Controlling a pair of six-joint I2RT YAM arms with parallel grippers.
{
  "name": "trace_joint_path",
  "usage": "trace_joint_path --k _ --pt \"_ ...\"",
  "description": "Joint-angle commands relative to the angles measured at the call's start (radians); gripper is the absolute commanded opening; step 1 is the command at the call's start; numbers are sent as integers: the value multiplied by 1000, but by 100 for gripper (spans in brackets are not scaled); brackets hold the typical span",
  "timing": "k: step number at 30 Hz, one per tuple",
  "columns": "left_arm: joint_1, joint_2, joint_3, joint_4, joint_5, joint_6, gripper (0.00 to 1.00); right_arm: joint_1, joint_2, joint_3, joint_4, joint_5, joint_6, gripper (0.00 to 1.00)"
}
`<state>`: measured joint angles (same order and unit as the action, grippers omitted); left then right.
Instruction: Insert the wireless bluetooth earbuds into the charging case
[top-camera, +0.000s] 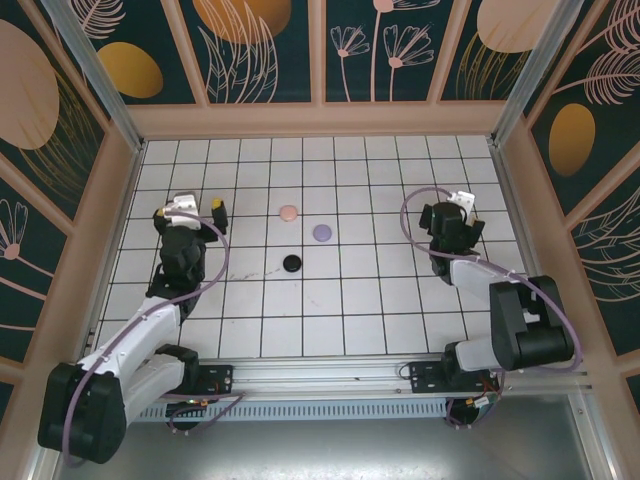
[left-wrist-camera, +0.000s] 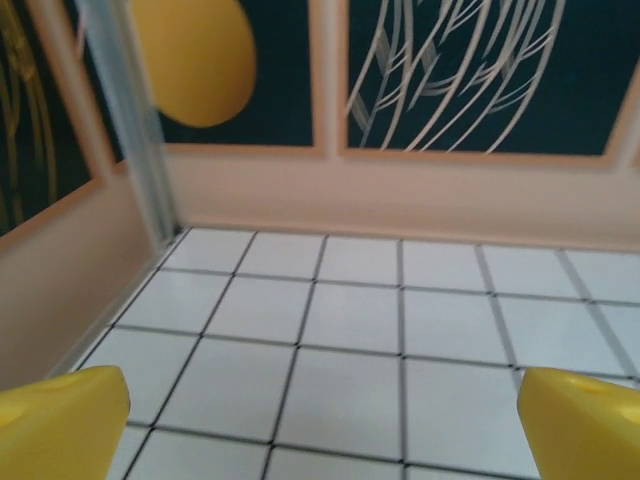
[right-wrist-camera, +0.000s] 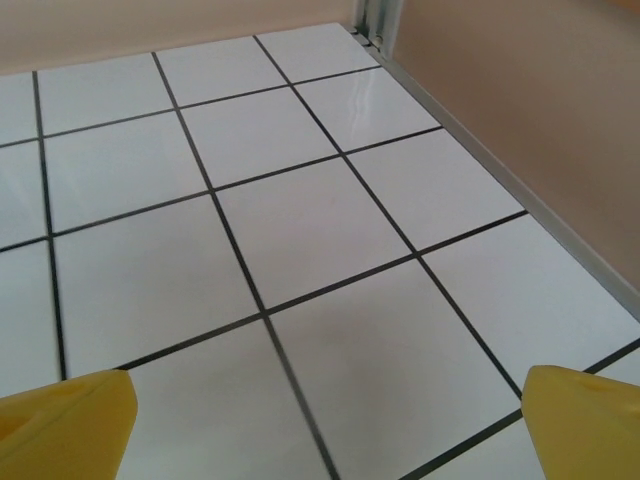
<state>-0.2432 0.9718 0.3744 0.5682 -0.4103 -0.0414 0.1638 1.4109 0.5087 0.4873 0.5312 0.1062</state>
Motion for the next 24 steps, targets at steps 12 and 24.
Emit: trace_joint_path --k 12,24 --pt "151 378 -225 721 144 21 99 -118 68 -285 736 -306 -96 99" --pt "211 546 -141 719 316 6 99 -204 129 -278 763 -513 -72 99"
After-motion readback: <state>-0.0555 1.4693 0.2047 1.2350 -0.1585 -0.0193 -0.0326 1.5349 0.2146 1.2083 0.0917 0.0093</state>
